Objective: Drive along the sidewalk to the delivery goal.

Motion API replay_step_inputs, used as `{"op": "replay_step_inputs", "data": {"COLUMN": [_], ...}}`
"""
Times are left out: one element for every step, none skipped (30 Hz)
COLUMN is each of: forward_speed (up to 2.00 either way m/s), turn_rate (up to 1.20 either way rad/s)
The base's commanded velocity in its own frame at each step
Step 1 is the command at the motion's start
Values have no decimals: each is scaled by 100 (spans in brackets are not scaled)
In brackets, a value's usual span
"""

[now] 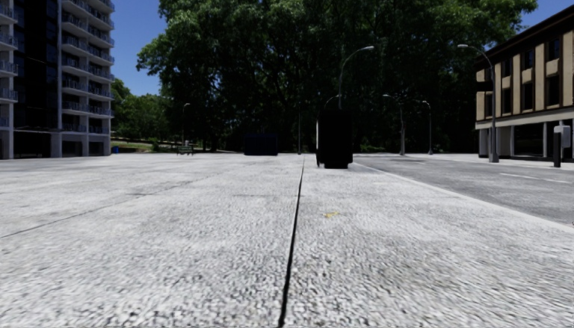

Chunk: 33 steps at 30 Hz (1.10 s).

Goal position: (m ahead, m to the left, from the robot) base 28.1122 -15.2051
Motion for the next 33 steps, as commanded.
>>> {"op": "replay_step_inputs", "data": {"forward_speed": [200, 200, 200, 200, 200, 200, 200, 200, 200, 200, 200, 200, 200, 200, 200, 200, 200, 200, 200, 200, 200, 200, 200, 200, 200, 200, 200, 200, 200, 200, 200, 200, 200], "turn_rate": [0, 0, 0, 0, 0, 0, 0, 0, 0, 0, 0, 0, 0, 0, 0, 0, 0, 0, 0, 0, 0, 0, 0, 0, 0, 0, 0, 0, 0, 0, 0, 0, 0]}}
